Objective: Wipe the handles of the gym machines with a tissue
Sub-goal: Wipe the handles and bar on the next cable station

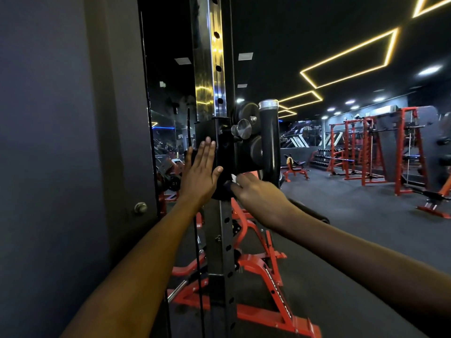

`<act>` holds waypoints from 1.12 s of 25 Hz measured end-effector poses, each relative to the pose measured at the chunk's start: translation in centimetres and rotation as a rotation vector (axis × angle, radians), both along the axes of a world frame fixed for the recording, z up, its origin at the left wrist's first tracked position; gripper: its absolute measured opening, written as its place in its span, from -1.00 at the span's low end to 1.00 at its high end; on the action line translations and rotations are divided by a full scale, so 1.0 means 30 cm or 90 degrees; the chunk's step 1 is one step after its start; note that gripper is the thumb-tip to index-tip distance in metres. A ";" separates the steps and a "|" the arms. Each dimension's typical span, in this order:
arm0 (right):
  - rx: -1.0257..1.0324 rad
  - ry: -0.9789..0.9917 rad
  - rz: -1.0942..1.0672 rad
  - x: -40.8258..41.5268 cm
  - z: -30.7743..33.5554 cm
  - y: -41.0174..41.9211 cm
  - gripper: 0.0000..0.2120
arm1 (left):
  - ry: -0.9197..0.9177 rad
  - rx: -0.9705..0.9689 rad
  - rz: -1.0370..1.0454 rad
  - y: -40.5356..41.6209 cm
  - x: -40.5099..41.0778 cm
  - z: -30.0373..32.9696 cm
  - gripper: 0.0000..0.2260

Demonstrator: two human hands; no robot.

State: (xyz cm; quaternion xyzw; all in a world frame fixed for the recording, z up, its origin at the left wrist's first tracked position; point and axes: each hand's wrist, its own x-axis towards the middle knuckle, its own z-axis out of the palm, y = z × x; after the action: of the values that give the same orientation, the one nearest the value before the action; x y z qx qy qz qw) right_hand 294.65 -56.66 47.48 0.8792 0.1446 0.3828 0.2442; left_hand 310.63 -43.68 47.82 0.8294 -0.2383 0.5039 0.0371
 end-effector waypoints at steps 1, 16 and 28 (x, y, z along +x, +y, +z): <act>0.014 0.029 -0.062 0.051 0.012 0.031 -0.69 | 0.002 0.001 0.000 0.001 -0.001 0.003 -0.44; 1.264 0.071 0.314 0.130 -0.195 -0.176 -0.81 | 0.009 -0.017 0.001 -0.011 -0.004 -0.011 -0.45; 1.662 0.269 0.668 0.133 -0.181 -0.091 -0.76 | -0.003 -0.019 0.038 -0.014 0.020 -0.019 -0.44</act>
State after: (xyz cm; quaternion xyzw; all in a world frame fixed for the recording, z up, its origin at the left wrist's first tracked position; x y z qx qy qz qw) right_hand 298.64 -59.38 42.04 0.3547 0.0304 0.1479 -0.9227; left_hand 311.23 -44.09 47.25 0.8344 -0.2059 0.5102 0.0336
